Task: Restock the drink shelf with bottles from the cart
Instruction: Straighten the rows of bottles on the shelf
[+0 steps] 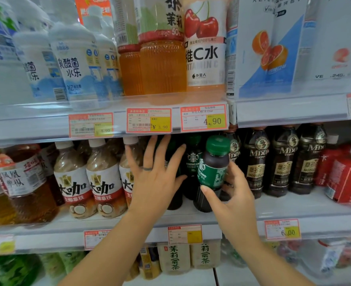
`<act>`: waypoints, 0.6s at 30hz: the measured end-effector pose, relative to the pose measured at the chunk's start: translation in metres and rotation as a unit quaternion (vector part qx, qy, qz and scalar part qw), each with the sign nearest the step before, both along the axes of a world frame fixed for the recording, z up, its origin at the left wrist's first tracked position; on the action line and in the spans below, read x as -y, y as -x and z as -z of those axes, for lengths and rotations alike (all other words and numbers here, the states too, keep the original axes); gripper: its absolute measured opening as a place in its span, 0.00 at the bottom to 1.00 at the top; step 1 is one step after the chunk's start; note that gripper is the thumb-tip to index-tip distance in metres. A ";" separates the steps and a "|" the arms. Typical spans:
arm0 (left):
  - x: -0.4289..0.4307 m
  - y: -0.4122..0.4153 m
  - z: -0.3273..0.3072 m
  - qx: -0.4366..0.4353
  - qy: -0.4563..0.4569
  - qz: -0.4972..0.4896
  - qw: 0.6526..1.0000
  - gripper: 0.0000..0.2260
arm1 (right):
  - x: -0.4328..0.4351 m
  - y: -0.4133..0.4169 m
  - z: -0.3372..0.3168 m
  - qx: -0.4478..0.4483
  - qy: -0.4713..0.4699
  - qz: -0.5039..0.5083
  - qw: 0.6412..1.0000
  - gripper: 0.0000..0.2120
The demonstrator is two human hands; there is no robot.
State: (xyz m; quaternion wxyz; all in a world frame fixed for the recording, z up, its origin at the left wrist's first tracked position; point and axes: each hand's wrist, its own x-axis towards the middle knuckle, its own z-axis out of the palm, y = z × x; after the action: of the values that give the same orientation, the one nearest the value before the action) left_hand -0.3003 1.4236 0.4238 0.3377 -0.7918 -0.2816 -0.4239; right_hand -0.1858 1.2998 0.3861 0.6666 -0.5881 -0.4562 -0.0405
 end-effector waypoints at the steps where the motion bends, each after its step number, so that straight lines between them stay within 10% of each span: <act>1: -0.002 0.005 -0.001 0.005 0.007 -0.007 1.000 0.29 | -0.006 0.002 -0.001 0.009 0.012 -0.001 1.000 0.32; 18: -0.014 0.024 -0.025 -0.043 0.141 0.054 0.988 0.35 | -0.019 0.014 0.011 0.085 0.173 0.025 0.981 0.45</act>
State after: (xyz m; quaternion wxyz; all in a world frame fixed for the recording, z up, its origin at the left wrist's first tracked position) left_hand -0.3238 1.4380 0.4492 0.2113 -0.8628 -0.2808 -0.3635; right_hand -0.2001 1.3191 0.3749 0.5119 -0.7002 -0.4969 -0.0272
